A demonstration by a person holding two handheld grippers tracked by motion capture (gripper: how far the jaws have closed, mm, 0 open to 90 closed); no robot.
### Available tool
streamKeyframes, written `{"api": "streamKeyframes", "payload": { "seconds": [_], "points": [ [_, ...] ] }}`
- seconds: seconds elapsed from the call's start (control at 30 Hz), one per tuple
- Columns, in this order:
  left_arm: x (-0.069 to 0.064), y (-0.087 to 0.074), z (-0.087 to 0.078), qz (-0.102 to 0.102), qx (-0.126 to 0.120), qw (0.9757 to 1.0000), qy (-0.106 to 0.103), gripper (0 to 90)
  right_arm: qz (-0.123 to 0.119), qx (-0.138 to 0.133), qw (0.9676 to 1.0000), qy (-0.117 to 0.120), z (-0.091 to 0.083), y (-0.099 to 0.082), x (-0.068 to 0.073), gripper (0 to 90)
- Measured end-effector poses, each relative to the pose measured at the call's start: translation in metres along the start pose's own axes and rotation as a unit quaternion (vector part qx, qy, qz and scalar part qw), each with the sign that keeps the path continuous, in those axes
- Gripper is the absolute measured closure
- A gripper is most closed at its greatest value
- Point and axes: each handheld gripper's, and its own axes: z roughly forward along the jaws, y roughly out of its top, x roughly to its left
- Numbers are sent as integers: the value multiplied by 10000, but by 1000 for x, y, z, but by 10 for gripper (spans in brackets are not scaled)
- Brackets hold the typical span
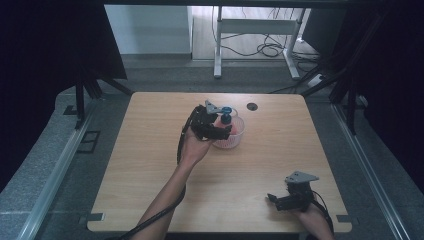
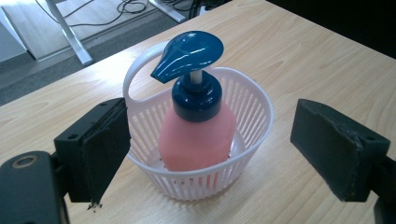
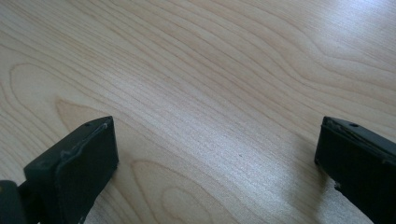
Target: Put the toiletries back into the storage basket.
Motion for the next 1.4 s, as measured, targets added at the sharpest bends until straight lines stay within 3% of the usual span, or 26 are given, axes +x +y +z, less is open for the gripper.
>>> {"api": "streamKeyframes", "payload": {
  "seconds": [1.4],
  "points": [
    [10, -28, -45, -106, -56, 9997, -206, 123, 6, 4, 10000, -18, 0, 0, 0, 0]
  ]
}}
